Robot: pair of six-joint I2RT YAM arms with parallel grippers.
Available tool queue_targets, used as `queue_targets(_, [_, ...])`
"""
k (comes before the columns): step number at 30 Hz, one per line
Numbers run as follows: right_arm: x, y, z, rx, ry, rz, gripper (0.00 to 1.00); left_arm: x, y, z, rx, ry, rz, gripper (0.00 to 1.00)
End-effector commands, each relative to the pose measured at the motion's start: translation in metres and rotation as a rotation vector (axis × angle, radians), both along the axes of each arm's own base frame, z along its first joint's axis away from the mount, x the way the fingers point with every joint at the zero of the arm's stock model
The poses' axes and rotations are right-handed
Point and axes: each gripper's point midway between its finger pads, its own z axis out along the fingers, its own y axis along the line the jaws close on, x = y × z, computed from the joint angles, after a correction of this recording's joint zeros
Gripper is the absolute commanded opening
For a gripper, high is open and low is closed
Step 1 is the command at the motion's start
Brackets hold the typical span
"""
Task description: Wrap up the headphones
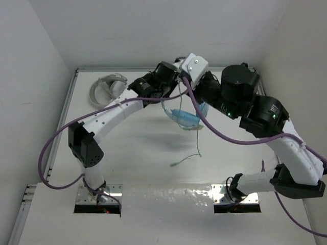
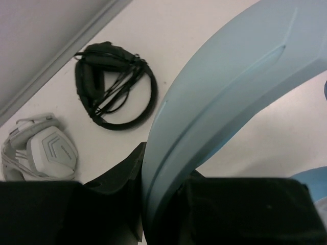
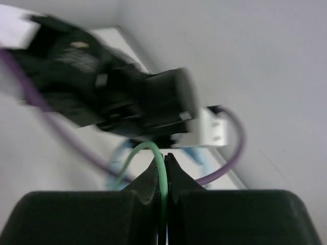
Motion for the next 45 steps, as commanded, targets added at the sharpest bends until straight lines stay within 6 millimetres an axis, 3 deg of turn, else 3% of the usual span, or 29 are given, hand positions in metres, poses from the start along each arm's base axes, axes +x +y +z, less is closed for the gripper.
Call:
queue_targets(1, [0.034,-0.047,-0.017,-0.21,-0.009,-0.243,0.0,-0.033,-0.027,0.064,-0.038,-0.195,-0.187,0.0])
queue_targets(6, [0.059,-0.103,-0.017,-0.214,0.029,-0.437,0.0,-0.052,-0.021,0.061,-0.015,-0.19,-0.229,0.0])
queue_targets(11, [0.074,-0.129,-0.024,-0.227,0.027,-0.577,0.0,-0.09,-0.039,0.062,-0.101,-0.081,-0.412,0.0])
queue_targets(12, [0.076,-0.136,-0.024,-0.201,0.032,-0.605,0.0,-0.101,-0.046,0.07,-0.155,-0.048,-0.448,0.0])
queue_targets(13, [0.078,-0.137,-0.033,-0.198,0.047,-0.607,0.0,-0.109,-0.046,0.068,-0.162,-0.01,-0.465,0.0])
queue_targets(17, [0.08,-0.13,-0.03,-0.046,0.042,-0.539,0.0,-0.141,-0.055,0.08,-0.272,0.086,-0.551,0.0])
queue_targets(20, [0.083,-0.129,-0.04,-0.02,0.07,-0.543,0.0,-0.164,-0.063,0.098,-0.375,0.163,-0.604,0.0])
queue_targets(21, [0.084,-0.13,-0.047,-0.021,0.086,-0.553,0.0,-0.166,-0.063,0.114,-0.406,0.147,-0.609,0.0])
queue_targets(24, [0.09,-0.139,-0.063,0.05,0.134,-0.577,0.0,-0.171,-0.063,0.136,-0.458,0.136,-0.607,0.0])
queue_targets(25, [0.092,-0.149,-0.053,0.112,0.105,-0.599,0.0,-0.173,-0.061,0.147,-0.475,0.117,-0.613,0.0])
queue_targets(27, [0.089,-0.157,-0.059,0.173,0.102,-0.615,0.0,-0.171,-0.06,0.153,-0.486,0.112,-0.591,0.0])
queue_targets(28, [0.093,-0.164,-0.052,0.216,0.075,-0.637,0.0,-0.169,-0.058,0.158,-0.488,0.095,-0.578,0.0])
queue_targets(30, [0.093,-0.172,-0.059,0.265,0.082,-0.666,0.0,-0.162,-0.053,0.159,-0.475,0.071,-0.53,0.0])
queue_targets(34, [0.086,-0.194,-0.042,0.393,0.011,-0.717,0.0,-0.146,-0.043,0.156,-0.439,0.031,-0.439,0.0])
queue_targets(42, [0.087,-0.198,-0.044,0.422,-0.014,-0.733,0.0,-0.136,-0.037,0.162,-0.409,-0.021,-0.404,0.0])
queue_targets(45, [0.096,-0.192,-0.056,0.385,0.026,-0.721,0.0,-0.145,-0.041,0.174,-0.438,-0.026,-0.463,0.0])
